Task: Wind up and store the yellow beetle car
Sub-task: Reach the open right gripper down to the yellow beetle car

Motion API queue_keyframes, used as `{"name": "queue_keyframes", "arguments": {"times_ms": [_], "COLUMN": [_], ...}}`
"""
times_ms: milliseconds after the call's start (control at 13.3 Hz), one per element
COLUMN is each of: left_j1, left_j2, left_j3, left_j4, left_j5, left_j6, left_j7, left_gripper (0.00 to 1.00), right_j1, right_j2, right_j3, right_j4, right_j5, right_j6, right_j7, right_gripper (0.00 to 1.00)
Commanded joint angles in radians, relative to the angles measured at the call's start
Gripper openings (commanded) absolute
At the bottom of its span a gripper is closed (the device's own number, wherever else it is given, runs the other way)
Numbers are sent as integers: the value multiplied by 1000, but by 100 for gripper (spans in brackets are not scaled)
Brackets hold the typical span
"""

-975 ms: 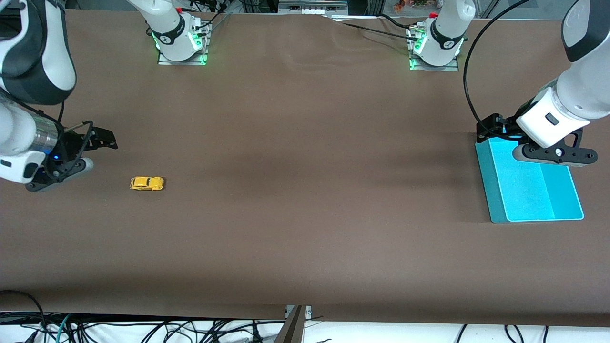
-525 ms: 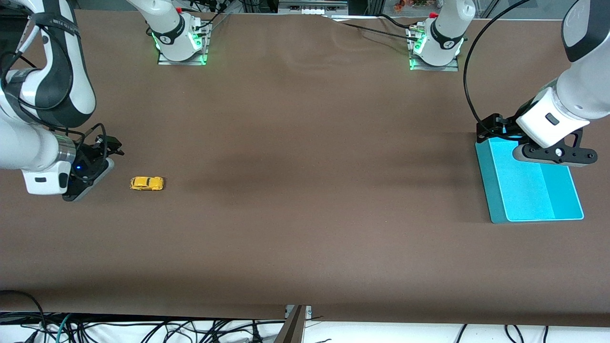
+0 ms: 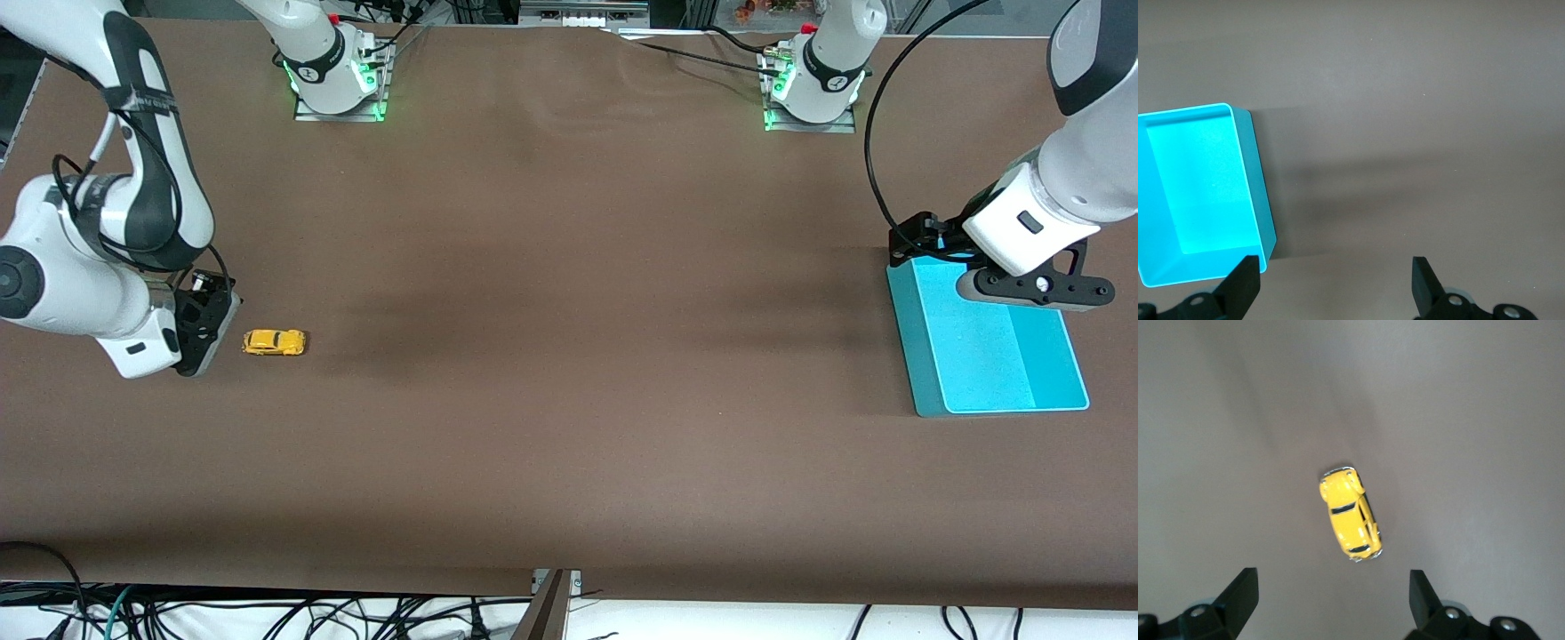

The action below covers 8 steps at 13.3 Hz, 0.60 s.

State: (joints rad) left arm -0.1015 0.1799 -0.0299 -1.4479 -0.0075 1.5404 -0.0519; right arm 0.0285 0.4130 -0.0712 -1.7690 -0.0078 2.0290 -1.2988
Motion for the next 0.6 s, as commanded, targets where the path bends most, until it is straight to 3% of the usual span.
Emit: {"name": "queue_keyframes", "arguments": {"times_ms": [0, 525], "left_j1": [6, 6], "left_j2": [-5, -3], "left_j3": [-7, -7], "left_j4": [14, 14], "left_j5": [6, 6], "left_j6": [-20, -20], "left_j7": [11, 11], "left_gripper": [100, 100], "right_j1": [-13, -15], "right_j2": [10, -2], "right_j3": [4, 5], "right_j4": [-71, -280], "right_j5": [-1, 3], "right_j6": [120, 439], "right_j7": [-141, -278], "right_gripper": [100, 100]}}
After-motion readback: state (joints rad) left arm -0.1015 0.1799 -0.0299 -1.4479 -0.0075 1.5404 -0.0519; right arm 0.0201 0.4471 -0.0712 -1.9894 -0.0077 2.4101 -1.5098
